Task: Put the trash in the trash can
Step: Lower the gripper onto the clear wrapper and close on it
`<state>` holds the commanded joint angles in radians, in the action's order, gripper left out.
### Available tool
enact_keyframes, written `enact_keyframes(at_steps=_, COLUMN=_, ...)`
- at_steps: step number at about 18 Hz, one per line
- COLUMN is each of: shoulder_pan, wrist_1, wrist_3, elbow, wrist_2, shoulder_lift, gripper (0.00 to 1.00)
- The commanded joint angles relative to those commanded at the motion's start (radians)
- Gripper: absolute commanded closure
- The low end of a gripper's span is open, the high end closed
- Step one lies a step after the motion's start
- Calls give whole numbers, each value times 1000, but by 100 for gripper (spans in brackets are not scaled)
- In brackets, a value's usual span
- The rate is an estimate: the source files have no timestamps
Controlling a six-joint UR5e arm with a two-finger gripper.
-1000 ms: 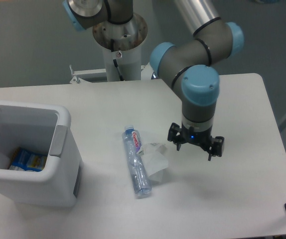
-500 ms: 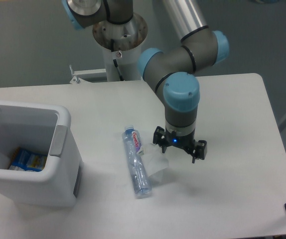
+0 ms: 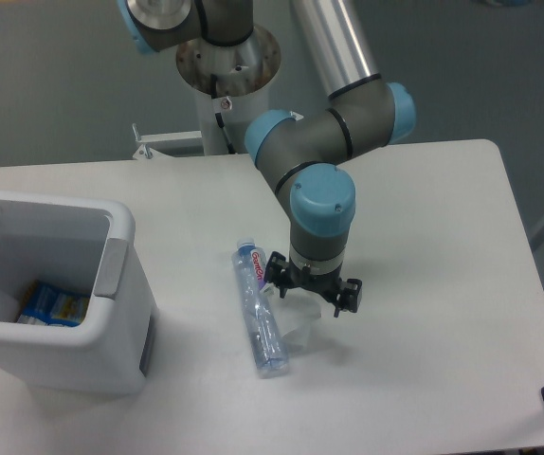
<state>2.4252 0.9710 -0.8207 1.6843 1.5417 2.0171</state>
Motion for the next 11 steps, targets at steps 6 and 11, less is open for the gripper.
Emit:
enact_keyframes(at_steps=6, shoulder_pan=-20, wrist_1=-2, wrist_3=46, elbow=-14, wrist_2=3, shoulder_lift=22, gripper=0)
enact_keyframes(at_steps=11, shoulder_pan=-29, wrist_1=-2, wrist_3=54, elbow=-11, wrist_2=6, shoulder_lift=26, gripper=6)
